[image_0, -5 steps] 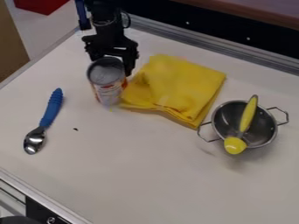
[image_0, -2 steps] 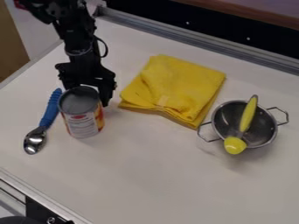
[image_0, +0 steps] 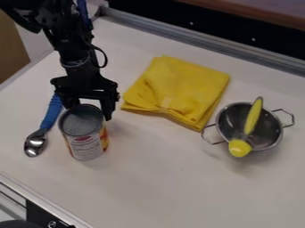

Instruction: Moving the can to the bottom

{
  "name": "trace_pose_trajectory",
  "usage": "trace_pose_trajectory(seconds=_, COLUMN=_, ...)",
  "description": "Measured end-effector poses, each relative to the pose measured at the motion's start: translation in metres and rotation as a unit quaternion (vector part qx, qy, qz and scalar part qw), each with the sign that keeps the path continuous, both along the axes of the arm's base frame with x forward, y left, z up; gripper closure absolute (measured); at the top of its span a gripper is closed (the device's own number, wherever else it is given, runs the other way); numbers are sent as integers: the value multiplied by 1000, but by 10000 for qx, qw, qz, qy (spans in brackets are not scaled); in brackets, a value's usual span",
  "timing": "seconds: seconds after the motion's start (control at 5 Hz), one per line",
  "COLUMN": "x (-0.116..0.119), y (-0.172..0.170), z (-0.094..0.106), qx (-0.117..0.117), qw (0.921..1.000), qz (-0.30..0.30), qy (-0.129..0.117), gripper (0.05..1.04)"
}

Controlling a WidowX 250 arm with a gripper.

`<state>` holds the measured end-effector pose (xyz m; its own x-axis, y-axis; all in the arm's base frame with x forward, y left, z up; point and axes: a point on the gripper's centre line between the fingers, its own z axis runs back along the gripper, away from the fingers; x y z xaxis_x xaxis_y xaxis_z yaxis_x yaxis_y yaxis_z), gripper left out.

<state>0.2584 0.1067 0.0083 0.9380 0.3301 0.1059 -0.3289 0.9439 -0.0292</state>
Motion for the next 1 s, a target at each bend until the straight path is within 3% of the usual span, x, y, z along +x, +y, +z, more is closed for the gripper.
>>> trace_pose_trajectory(seconds=0.4, x=-6, y=-18, z=1, qx=-313, qw=9989, qz=317, qy=107, gripper=86)
trace_pose_trajectory(seconds=0.6, x=-1, y=-9, z=1, qx=-294, qw=9992, qz=160, qy=-217, gripper=86)
trace_pose_trajectory(seconds=0.8, x=13, y=18, z=14, qx=-118, qw=9977, qz=363, qy=-561, gripper=86)
trace_pose_trajectory(seconds=1.0, x=37, y=51, z=30, qx=395, qw=9917, qz=699, qy=-1003, gripper=86)
